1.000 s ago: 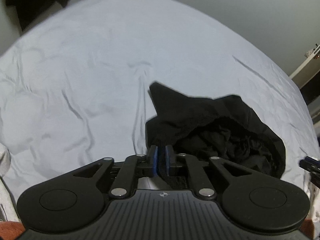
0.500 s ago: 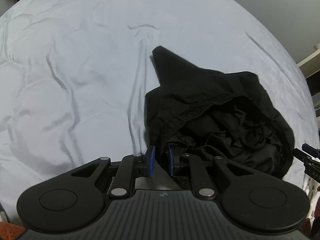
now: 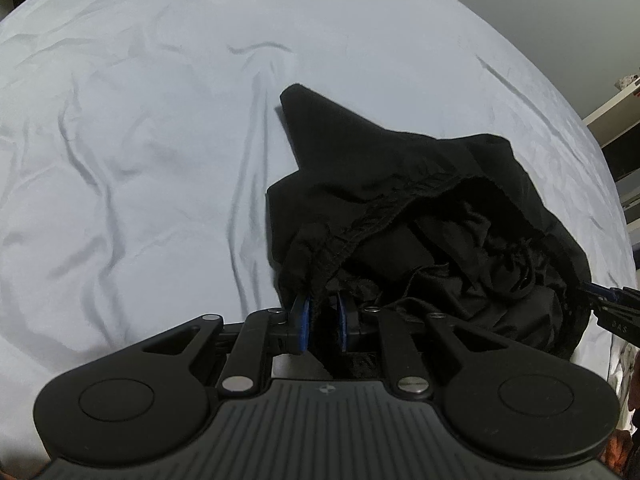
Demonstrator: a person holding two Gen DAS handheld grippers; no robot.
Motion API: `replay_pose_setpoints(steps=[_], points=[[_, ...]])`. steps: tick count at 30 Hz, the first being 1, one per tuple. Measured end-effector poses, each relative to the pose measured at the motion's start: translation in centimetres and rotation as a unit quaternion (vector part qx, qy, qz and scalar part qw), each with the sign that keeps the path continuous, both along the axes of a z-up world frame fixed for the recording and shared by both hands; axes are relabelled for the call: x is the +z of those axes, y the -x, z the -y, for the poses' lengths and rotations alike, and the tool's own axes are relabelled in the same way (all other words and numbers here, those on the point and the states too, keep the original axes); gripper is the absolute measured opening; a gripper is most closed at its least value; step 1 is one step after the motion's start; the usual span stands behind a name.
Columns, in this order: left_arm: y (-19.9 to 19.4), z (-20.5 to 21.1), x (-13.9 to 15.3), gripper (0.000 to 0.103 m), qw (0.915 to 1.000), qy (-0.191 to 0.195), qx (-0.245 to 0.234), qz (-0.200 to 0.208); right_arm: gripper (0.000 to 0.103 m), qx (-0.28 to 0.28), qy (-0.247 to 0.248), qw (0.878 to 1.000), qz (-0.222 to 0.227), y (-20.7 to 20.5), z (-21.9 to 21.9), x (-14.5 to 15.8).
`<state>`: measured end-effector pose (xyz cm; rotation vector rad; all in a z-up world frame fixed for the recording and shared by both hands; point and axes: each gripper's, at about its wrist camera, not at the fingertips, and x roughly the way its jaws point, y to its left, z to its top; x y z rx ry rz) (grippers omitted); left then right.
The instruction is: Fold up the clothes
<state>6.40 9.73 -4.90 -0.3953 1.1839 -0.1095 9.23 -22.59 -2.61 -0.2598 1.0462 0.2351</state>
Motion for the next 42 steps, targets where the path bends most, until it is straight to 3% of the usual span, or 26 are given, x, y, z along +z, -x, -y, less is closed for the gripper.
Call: replay_pose_setpoints(steps=[5,11,14,18,23,29,37,42], points=[[-0.4,0.2,-0.6,0.013,0.9999,-0.002,-0.006,-0.008,0.014,-0.009,0.003,1.000,-0.018,-1.1,0.8,-1.9],[-0.9,0.8,-0.9,0.013,0.9996,-0.016,-0.020,-0.009,0.009,-0.013,-0.009,1.000,-0.025,-1.0,0.7,-2.8],[-0.8,0.9,-0.8,0.006,0.9996,-0.023,-0.017,0.000,0.004,-0.018,0.024,1.000,0.003,-0.3,0.2,-2.3],[-0.3,0.4,0.6,0.005,0.9983,-0.049,0.001,0.032,0.004,-0.024,0.082,0.994,0.064,1.1,-0.8,-0.6],[0.3,-0.1,4.0,0.005,0.9937,-0.073,0.016,0.084,0.004,-0.031,0.119,0.983,0.136,3.2,-1.5,3.0],[0.2,-0.9,11.0,0.005,0.9851,-0.079,0.025,0.151,0.004,-0.054,0.095,0.977,0.182,4.9,-1.1,9.1],[0.4,-0.4,22.6,0.005,0.9594,-0.117,0.020,0.256,0.004,-0.058,0.100,0.960,0.255,6.9,-1.8,16.7],[-0.5,0.7,27.9,0.005,0.9479,-0.119,0.020,0.295,0.004,-0.064,0.097,0.952,0.283,6.4,-1.7,21.9]])
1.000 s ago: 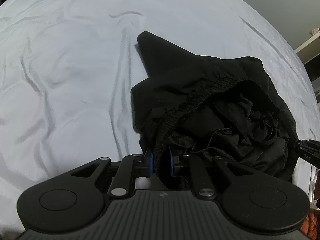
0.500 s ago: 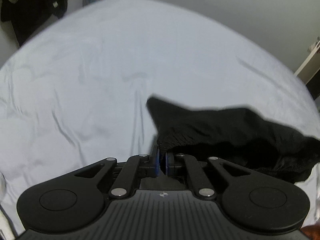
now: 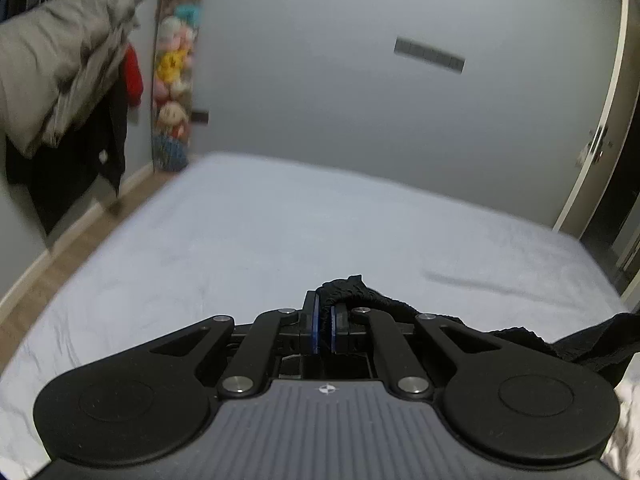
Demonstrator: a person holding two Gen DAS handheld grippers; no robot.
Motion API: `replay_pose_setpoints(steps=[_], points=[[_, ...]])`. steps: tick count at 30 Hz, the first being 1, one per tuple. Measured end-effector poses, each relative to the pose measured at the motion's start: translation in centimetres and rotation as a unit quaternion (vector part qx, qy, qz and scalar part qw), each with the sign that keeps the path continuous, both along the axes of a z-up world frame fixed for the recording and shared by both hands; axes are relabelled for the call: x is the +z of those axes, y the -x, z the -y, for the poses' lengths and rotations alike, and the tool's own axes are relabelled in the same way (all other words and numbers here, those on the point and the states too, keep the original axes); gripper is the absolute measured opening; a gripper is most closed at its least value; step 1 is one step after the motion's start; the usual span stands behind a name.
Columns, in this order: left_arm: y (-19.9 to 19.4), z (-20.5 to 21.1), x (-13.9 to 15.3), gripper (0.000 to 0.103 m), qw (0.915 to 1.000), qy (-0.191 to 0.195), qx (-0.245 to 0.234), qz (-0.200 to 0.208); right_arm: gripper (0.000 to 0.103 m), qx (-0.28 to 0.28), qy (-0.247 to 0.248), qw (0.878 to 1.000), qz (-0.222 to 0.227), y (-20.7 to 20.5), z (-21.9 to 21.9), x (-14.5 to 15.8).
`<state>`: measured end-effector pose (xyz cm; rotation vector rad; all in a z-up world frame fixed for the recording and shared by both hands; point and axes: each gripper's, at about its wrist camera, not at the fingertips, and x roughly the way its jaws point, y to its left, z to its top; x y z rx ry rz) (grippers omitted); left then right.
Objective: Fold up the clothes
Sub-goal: 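Lift the held shorts up with both grippers, stretching them out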
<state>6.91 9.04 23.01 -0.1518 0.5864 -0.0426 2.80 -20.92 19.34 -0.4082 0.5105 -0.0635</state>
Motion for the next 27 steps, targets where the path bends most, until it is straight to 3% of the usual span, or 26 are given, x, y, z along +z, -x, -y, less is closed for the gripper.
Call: replay_pose_setpoints(steps=[4,10,18,23,27], points=[[-2.2,1.2,2.5,0.005,0.9998,-0.018,0.004,0.008,0.004,-0.010,-0.012,1.000,0.013,-2.1,0.2,3.7],[-7.0,2.6,3.5,0.005,0.9993,-0.028,0.023,0.007,0.004,-0.025,-0.018,0.999,0.017,-7.3,-0.3,7.3],[-11.0,1.9,6.6,0.005,0.9968,0.022,0.055,0.053,0.004,-0.049,-0.045,0.996,0.065,-16.2,-1.0,11.3],[-11.7,1.7,5.6,0.005,0.9958,0.013,0.057,0.071,0.004,-0.046,-0.050,0.994,0.087,-18.7,-1.3,11.9],[-11.9,1.0,2.4,0.005,0.9986,0.020,0.046,0.013,0.004,-0.035,-0.047,0.997,0.059,-19.2,-1.3,10.1]])
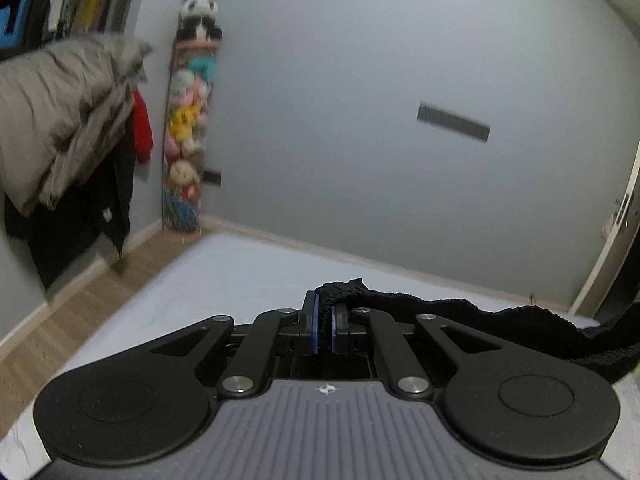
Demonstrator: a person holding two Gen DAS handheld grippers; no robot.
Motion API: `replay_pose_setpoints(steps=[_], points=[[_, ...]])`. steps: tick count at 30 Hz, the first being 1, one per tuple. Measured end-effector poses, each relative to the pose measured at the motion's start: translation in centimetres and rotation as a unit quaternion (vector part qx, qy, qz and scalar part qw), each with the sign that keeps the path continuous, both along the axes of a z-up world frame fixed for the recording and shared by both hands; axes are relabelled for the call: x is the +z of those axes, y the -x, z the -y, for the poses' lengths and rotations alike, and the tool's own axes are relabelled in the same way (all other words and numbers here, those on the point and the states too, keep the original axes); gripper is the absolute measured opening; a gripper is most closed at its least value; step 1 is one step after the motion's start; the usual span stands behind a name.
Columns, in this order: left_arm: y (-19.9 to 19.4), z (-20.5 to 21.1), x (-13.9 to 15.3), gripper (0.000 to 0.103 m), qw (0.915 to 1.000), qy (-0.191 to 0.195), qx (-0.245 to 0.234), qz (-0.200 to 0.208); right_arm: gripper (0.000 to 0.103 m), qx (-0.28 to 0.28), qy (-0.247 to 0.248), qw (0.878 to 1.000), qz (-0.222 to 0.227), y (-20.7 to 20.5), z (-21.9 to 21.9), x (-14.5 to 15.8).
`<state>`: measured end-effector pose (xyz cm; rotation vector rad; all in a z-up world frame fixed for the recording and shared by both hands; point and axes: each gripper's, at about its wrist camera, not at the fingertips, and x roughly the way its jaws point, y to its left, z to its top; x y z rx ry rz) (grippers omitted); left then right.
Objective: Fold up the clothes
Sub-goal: 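Lift the held shorts up with both grippers, stretching them out, then lay the stretched shorts flat on the bed with both grippers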
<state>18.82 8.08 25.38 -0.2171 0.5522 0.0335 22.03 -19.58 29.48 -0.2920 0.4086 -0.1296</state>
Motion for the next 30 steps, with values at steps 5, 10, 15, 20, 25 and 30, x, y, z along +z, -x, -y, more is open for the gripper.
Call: replay_pose_setpoints(steps=[5,10,15,20,25,30], points=[[1.3,-0.2,-5.2,0.005,0.9963,-0.029,-0.023,-0.077,0.004,0.019,-0.003,0.996,-0.082,1.2,0.0,-5.1],[4.6,0.5,-11.2,0.005,0.9807,-0.093,-0.062,-0.161,0.004,0.038,-0.017,0.984,-0.176,3.8,-0.1,-11.1],[7.5,1.4,-16.5,0.006,0.9571,-0.143,-0.102,-0.231,0.004,0.061,-0.016,0.965,-0.256,7.4,-1.0,-16.6],[9.4,2.7,-21.3,0.012,0.9257,-0.187,-0.137,-0.299,0.005,0.083,-0.008,0.942,-0.324,10.1,-2.4,-21.5],[10.8,3.0,-24.5,0.015,0.9004,-0.204,-0.159,-0.350,0.013,0.095,-0.003,0.920,-0.379,12.0,-2.8,-25.3],[11.8,3.7,-25.2,0.020,0.8734,-0.249,-0.217,-0.358,0.034,0.081,-0.031,0.902,-0.424,13.0,-1.4,-27.0]])
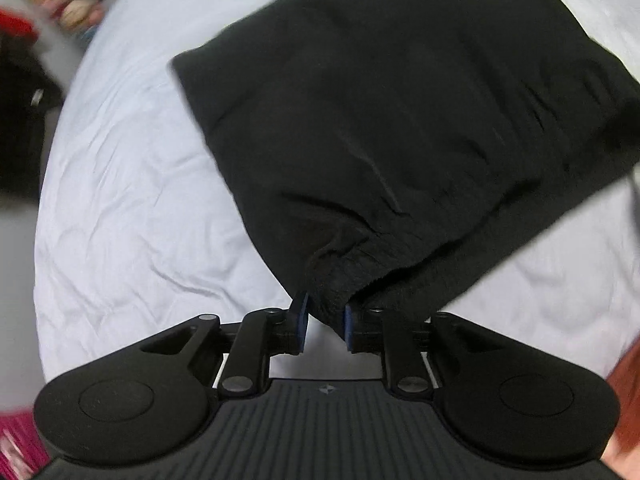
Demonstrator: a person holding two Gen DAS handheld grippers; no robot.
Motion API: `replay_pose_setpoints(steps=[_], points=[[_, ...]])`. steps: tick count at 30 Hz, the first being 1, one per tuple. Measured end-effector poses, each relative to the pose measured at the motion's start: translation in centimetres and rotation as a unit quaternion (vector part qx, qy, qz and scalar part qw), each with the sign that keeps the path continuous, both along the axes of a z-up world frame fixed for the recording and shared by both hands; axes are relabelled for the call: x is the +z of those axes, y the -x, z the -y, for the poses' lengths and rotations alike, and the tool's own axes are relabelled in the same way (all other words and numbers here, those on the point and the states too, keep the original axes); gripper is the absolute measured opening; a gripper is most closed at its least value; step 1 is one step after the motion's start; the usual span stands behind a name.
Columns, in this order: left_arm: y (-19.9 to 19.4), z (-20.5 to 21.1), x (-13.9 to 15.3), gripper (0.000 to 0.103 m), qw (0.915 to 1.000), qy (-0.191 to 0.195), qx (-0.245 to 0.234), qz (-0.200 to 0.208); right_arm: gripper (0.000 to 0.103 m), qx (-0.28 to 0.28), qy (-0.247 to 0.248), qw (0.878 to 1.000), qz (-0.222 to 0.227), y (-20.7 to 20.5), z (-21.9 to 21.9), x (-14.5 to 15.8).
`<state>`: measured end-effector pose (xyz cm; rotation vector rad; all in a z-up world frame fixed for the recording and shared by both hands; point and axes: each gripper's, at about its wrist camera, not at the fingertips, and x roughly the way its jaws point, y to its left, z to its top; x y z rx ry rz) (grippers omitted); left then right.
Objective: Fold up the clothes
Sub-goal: 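Lay the stretched shorts flat on the bed with both grippers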
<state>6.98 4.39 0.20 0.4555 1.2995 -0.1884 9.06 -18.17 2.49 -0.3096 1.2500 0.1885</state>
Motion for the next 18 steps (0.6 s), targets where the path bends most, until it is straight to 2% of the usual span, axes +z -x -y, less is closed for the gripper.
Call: replay_pose_setpoints(steps=[3,7,11,14,18], points=[[0.8,0.8,0.0,0.021,0.9997,-0.008,-0.015,-0.016,0.034,-0.021,-0.024,0.999,-0.028,-0.7,0.1,-0.2],[1.7,1.6,0.9,0.022,0.9988,0.008,-0.047,0.001,0.034,-0.046,-0.052,0.996,-0.049,-1.3,0.1,-0.1],[2.5,2.4,1.0,0.032,0.9966,0.010,-0.080,0.017,0.034,-0.067,-0.063,0.993,-0.080,-1.4,-0.1,-0.9],[3.0,3.6,-0.6,0.033,0.9912,-0.020,-0.129,0.025,0.035,-0.071,-0.056,0.992,-0.087,-1.4,0.1,-1.5],[2.9,4.5,-3.3,0.033,0.9847,-0.074,-0.155,0.032,0.037,-0.096,-0.064,0.989,-0.087,-0.9,0.8,-1.9]])
